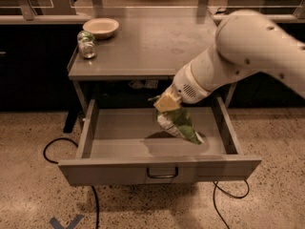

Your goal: Place green jalapeno chip bag into top drawer

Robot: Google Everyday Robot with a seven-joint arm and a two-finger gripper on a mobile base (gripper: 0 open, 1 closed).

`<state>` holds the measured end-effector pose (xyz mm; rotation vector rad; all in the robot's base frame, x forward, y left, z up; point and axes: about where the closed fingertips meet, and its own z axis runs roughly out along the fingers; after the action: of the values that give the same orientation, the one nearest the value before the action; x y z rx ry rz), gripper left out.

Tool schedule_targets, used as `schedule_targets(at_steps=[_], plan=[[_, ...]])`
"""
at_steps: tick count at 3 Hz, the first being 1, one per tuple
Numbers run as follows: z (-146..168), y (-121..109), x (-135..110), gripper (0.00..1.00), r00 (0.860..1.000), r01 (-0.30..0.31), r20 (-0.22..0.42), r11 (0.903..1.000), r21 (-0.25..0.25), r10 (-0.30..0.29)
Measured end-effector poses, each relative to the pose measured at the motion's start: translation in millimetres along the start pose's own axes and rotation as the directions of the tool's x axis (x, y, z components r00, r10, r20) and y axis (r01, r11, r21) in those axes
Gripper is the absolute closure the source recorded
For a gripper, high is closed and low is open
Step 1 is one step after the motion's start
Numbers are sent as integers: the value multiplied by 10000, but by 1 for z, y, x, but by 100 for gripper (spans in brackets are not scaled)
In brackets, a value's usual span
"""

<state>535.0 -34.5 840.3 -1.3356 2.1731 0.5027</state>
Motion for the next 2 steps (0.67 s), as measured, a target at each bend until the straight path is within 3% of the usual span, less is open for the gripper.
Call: schedule_targets(at_steps=[1,2], plan=[[70,-3,33,100,9971,-699,-357,9945,-785,672],[78,-4,38,100,9963,-796,-399,9927,-902,763]])
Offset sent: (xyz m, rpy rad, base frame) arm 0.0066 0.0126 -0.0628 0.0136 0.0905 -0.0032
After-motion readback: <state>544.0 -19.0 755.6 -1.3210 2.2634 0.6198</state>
